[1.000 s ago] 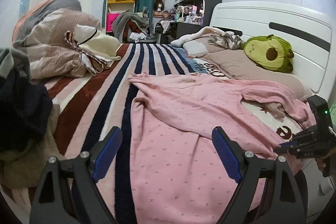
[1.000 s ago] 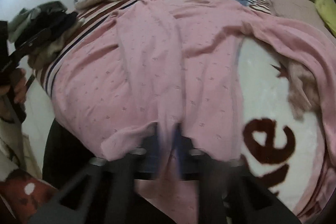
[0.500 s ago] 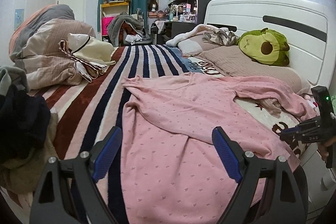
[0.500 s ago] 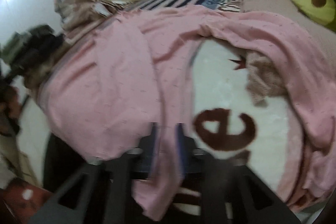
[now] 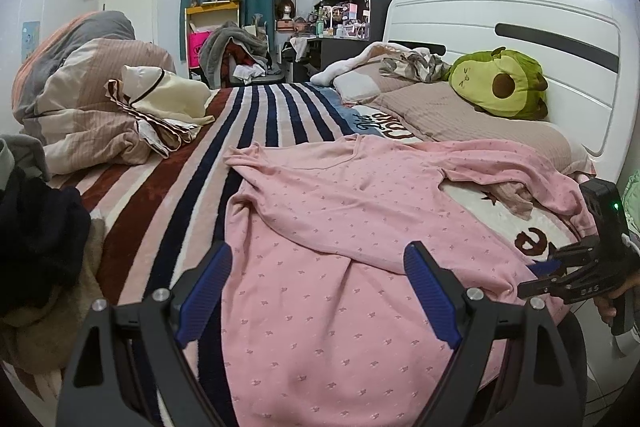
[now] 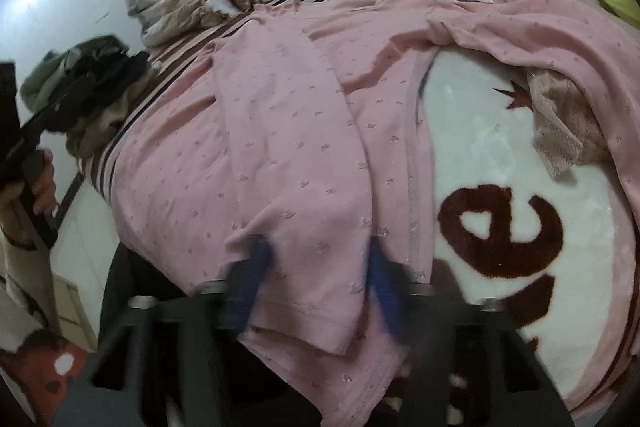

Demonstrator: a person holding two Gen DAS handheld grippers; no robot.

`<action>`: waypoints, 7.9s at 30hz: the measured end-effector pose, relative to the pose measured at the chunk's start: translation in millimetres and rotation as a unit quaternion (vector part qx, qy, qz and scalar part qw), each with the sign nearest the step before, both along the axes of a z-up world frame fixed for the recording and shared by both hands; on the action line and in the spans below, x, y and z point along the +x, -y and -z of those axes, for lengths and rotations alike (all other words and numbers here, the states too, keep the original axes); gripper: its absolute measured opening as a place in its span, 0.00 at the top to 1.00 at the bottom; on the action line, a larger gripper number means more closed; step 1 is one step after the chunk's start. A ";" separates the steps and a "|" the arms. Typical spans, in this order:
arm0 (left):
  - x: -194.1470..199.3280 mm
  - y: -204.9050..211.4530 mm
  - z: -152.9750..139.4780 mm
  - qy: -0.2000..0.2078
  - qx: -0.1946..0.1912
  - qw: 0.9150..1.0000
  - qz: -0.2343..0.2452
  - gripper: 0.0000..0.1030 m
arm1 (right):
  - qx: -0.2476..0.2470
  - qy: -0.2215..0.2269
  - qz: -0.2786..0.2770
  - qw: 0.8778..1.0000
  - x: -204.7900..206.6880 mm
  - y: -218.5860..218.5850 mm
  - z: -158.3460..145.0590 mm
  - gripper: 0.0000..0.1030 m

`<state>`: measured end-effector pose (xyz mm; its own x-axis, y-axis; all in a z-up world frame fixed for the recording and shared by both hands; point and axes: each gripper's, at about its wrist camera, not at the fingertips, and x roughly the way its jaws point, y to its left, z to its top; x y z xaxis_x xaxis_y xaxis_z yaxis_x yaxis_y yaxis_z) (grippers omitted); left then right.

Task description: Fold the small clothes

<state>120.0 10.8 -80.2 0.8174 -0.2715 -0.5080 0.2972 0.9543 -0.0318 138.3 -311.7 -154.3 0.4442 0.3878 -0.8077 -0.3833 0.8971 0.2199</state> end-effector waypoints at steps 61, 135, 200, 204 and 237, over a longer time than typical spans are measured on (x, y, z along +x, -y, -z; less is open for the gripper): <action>3.6 72.8 -6.0 0.001 0.005 0.999 0.054 0.17 | -0.032 0.159 0.163 0.973 -25.1 138.5 -103.3 0.97; -16.4 -4.5 47.5 -0.084 -0.053 0.995 0.004 0.19 | 0.037 0.094 -0.025 0.995 -18.2 -43.9 -67.7 0.60; -51.6 -60.0 119.9 -0.189 -0.077 0.979 -0.006 0.55 | 0.077 -0.015 0.091 0.993 -63.2 35.0 -11.1 0.65; -52.4 -57.8 121.3 -0.197 -0.083 0.977 0.008 0.64 | 0.086 -0.018 0.098 0.991 -63.5 38.0 -10.0 0.73; -9.3 -60.6 -21.1 -0.045 -0.106 0.993 0.039 0.94 | 0.168 0.121 -0.012 0.978 10.2 -0.7 -142.2 0.97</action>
<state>110.7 71.4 -59.1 0.7438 -0.4407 -0.5025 0.3568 0.8976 -0.2590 148.6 -311.0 -12.1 0.5943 0.6264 -0.5045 -0.4808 0.7795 0.4015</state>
